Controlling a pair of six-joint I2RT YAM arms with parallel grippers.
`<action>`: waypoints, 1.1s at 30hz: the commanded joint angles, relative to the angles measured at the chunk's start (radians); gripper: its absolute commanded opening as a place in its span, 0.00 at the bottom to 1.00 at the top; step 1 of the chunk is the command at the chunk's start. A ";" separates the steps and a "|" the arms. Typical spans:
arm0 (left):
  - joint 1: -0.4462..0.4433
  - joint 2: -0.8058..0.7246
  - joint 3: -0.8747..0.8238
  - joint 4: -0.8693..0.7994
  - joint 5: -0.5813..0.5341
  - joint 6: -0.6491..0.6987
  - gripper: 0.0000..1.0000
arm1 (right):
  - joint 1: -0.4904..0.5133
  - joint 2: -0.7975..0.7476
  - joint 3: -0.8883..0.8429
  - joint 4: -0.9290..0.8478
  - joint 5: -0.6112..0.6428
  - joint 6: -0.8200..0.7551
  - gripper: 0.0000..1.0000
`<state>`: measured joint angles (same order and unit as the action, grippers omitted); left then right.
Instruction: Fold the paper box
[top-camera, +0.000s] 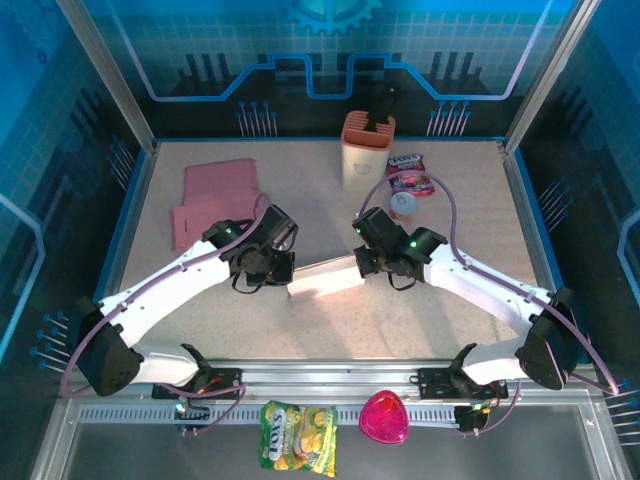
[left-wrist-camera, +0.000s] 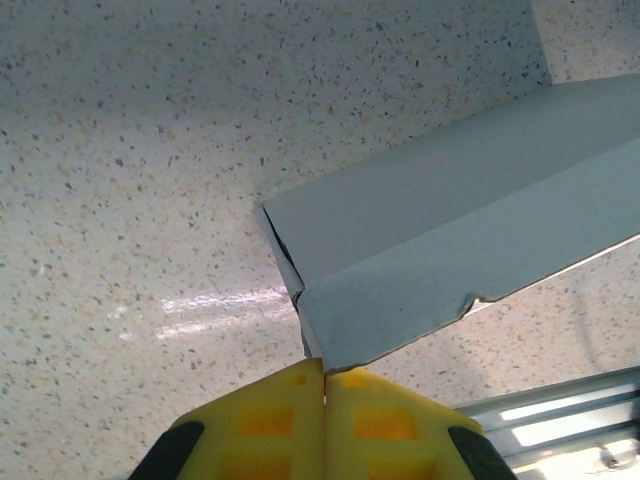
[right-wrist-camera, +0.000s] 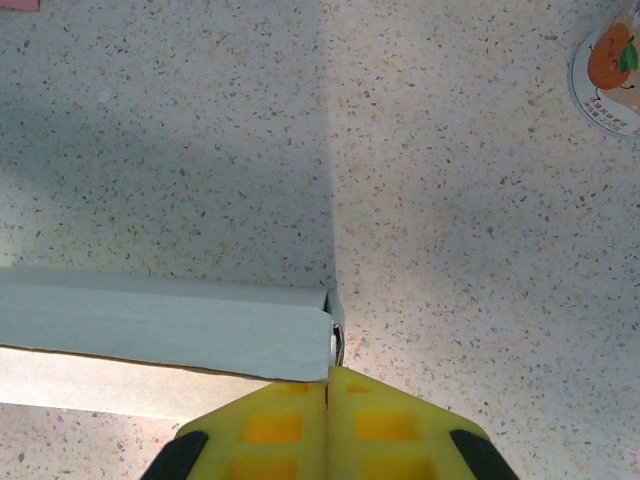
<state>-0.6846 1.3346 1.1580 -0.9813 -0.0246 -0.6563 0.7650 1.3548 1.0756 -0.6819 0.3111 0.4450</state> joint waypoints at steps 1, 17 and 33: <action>0.008 0.021 0.039 -0.013 0.068 -0.042 0.00 | 0.016 0.010 0.014 -0.044 -0.017 0.005 0.00; 0.049 0.051 0.079 -0.046 0.154 -0.062 0.00 | 0.016 0.021 0.019 -0.051 -0.032 0.002 0.00; 0.083 0.066 0.079 -0.044 0.217 -0.046 0.00 | 0.013 0.028 0.022 -0.050 -0.041 0.002 0.00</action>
<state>-0.6041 1.3880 1.2102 -1.0382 0.1337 -0.7078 0.7650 1.3617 1.0866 -0.6987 0.3107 0.4450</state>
